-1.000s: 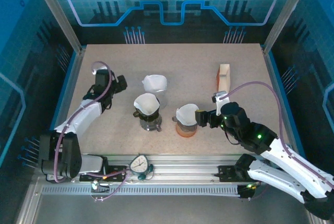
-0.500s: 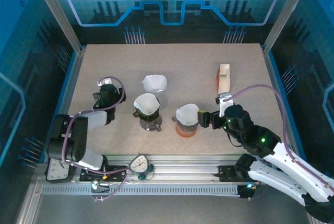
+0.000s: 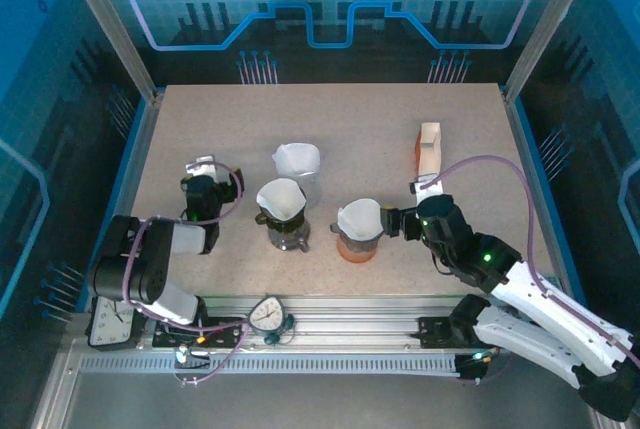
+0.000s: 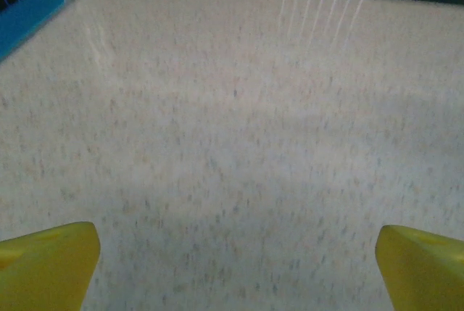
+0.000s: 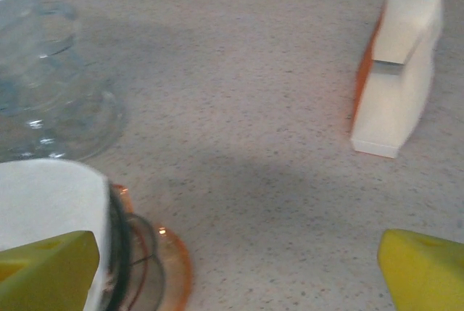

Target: Place the coffee filter in the dripper

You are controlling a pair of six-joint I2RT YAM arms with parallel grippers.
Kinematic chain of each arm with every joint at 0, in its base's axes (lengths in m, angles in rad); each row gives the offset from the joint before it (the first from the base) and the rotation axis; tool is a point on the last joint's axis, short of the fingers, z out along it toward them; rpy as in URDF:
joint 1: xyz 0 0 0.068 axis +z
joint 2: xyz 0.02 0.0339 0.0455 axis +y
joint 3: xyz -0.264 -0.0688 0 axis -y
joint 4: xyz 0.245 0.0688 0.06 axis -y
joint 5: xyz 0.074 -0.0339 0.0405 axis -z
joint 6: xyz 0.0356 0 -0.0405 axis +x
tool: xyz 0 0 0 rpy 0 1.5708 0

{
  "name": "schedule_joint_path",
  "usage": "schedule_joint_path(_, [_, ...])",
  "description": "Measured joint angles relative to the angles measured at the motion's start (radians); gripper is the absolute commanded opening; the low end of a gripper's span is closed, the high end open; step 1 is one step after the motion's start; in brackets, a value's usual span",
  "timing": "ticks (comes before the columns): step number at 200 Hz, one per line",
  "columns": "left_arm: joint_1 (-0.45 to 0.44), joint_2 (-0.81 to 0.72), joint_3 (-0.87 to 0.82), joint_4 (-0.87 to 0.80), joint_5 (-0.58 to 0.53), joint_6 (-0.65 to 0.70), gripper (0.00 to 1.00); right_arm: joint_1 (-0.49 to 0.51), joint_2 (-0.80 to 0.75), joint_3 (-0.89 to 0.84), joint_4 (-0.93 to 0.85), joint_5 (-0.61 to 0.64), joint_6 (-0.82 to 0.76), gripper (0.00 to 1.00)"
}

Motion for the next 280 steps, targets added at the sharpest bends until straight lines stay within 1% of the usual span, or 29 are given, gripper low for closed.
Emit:
schedule_joint_path(31, [0.000, 0.008, -0.003, 0.025, 0.003, 0.006, 0.99, -0.143, 0.044, -0.006, 0.031, 0.018, 0.009, 1.00])
schedule_joint_path(46, [0.000, 0.008, -0.003, 0.037, 0.003, 0.014, 0.99, -0.219, 0.066, -0.025, 0.081, 0.012, -0.006, 1.00])
schedule_joint_path(58, [0.000, 0.008, -0.003, 0.042, 0.003, 0.016, 0.99, -0.259, 0.083, -0.051, 0.135, 0.016, -0.031, 1.00])
schedule_joint_path(79, [0.000, 0.008, -0.003, 0.049, 0.003, 0.018, 0.99, -0.312, 0.126, -0.113, 0.260, 0.063, -0.124, 1.00])
schedule_joint_path(92, [0.000, 0.008, -0.003, 0.050, 0.003, 0.018, 0.99, -0.363, 0.164, -0.149, 0.349, 0.087, -0.179, 1.00])
schedule_joint_path(111, [0.000, 0.008, -0.003, 0.052, 0.004, 0.018, 0.99, -0.471, 0.226, -0.202, 0.491, 0.079, -0.240, 1.00])
schedule_joint_path(125, [0.000, 0.008, -0.003, 0.053, 0.004, 0.018, 0.99, -0.529, 0.284, -0.266, 0.653, 0.056, -0.282, 1.00])
schedule_joint_path(147, [0.000, 0.008, -0.003, 0.053, 0.004, 0.018, 0.99, -0.552, 0.417, -0.340, 0.870, -0.011, -0.342, 1.00])
schedule_joint_path(176, [0.000, 0.008, -0.003, 0.053, 0.006, 0.018, 0.99, -0.567, 0.595, -0.347, 1.098, -0.093, -0.388, 1.00])
schedule_joint_path(193, [0.000, 0.008, -0.003, 0.053, 0.006, 0.018, 0.99, -0.586, 0.678, -0.344, 1.197, -0.138, -0.396, 1.00])
schedule_joint_path(209, [0.000, 0.008, -0.003, 0.053, 0.006, 0.018, 0.99, -0.596, 0.742, -0.320, 1.225, -0.190, -0.403, 1.00])
schedule_joint_path(231, [0.000, 0.008, -0.003, 0.053, 0.006, 0.018, 0.99, -0.618, 0.766, -0.304, 1.264, -0.257, -0.402, 1.00])
schedule_joint_path(256, [0.000, 0.008, -0.003, 0.053, 0.006, 0.018, 0.99, -0.636, 0.782, -0.305, 1.323, -0.287, -0.402, 1.00])
schedule_joint_path(280, [0.000, 0.008, -0.003, 0.053, 0.006, 0.018, 0.99, -0.636, 0.784, -0.305, 1.341, -0.305, -0.402, 1.00])
